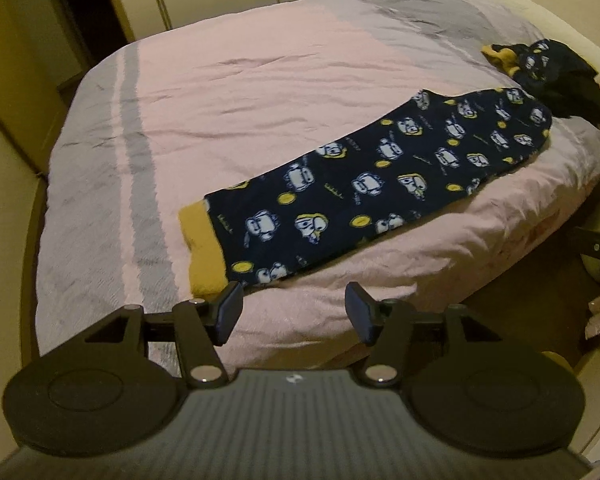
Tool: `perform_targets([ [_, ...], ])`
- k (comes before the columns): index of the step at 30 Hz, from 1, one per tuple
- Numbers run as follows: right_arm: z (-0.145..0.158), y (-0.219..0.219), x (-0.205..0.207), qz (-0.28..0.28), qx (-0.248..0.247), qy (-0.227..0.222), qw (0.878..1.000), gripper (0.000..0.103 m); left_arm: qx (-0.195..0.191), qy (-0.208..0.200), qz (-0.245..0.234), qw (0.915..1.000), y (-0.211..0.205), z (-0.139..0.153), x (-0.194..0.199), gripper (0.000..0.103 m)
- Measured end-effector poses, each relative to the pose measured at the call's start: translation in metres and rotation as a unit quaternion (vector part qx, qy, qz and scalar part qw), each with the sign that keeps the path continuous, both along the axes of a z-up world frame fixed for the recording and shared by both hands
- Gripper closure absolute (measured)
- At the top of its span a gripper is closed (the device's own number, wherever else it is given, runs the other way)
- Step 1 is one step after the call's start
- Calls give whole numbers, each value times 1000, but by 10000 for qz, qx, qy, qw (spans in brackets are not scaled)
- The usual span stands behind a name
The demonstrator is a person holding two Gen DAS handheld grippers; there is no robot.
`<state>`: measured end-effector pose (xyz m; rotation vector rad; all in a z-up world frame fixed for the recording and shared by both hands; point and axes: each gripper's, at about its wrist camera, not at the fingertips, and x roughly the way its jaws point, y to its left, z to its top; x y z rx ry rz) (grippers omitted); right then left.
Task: Fold clothes
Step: 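Pull both grippers back from the folded pants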
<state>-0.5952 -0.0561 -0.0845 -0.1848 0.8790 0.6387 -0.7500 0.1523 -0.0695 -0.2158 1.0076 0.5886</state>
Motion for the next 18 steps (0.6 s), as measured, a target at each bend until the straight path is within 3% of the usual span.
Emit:
perform_targets([
  [18,-2,-40,11,-358,-174,168,9991,28,109,-38,173,9998,-27,3,-10,48],
])
